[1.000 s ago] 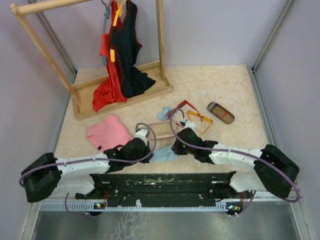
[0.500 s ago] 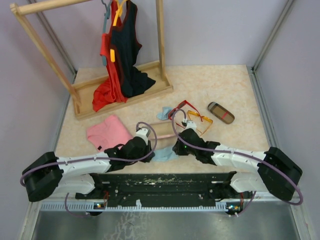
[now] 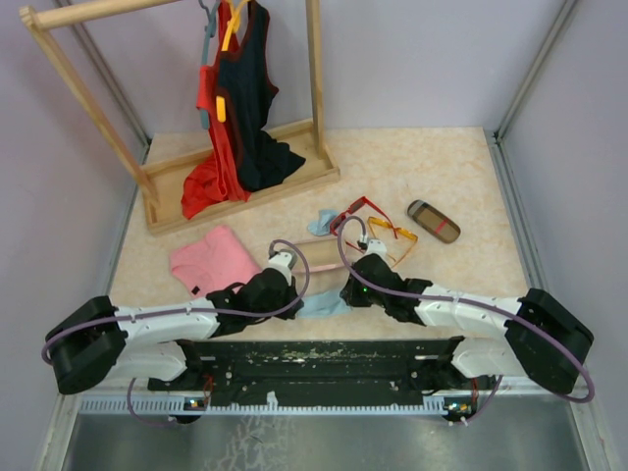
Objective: Organize the sunglasses
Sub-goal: Fold the glasses cleaning cloth at the center of the board.
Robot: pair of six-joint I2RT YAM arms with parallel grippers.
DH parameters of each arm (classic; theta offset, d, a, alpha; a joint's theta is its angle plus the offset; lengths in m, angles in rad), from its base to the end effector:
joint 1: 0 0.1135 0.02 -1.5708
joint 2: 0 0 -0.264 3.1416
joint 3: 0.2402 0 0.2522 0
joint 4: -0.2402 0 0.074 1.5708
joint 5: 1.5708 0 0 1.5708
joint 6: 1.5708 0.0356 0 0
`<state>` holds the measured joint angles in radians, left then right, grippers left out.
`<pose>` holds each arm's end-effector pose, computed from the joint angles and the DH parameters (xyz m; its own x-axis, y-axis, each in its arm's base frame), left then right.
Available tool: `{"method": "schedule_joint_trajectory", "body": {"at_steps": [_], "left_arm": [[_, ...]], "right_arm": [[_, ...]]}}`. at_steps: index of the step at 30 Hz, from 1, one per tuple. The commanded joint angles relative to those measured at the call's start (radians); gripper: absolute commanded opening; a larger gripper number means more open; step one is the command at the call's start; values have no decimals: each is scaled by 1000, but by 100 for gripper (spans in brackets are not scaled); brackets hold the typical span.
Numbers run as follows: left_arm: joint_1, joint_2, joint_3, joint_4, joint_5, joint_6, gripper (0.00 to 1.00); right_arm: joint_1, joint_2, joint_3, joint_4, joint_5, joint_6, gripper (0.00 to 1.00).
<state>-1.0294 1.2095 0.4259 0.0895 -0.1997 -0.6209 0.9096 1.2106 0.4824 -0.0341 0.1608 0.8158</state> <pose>0.1226 -0.1903 0.1604 -0.7111 0.0760 -0.6990 0.4275 0.8360 -0.3439 0.1449 0.1770 0.1669 -0.8062 0.1345 -0.5762 -0.1763 0.8750 0.4510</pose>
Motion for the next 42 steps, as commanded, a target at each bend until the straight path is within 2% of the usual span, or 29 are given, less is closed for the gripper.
{"method": "schedule_joint_trajectory", "body": {"at_steps": [1, 16, 28, 36, 38, 39, 42], "left_arm": [[5, 7, 25, 29, 12, 6, 1], [32, -55, 53, 24, 49, -6, 0], [147, -34, 25, 99, 180, -18, 0], [163, -45, 37, 76, 215, 12, 0], [163, -43, 40, 57, 258, 46, 6], [162, -40, 42, 44, 277, 64, 14], [143, -41, 24, 24, 275, 94, 28]], "right_arm": [[5, -38, -2, 32, 15, 14, 0], [5, -117, -15, 16, 23, 18, 0], [6, -152, -47, 33, -3, 44, 0], [6, -143, -51, 42, -2, 47, 0], [6, -137, -55, 46, 4, 50, 0], [7, -134, -55, 46, 8, 51, 0], [6, -125, -56, 50, 10, 53, 0]]}}
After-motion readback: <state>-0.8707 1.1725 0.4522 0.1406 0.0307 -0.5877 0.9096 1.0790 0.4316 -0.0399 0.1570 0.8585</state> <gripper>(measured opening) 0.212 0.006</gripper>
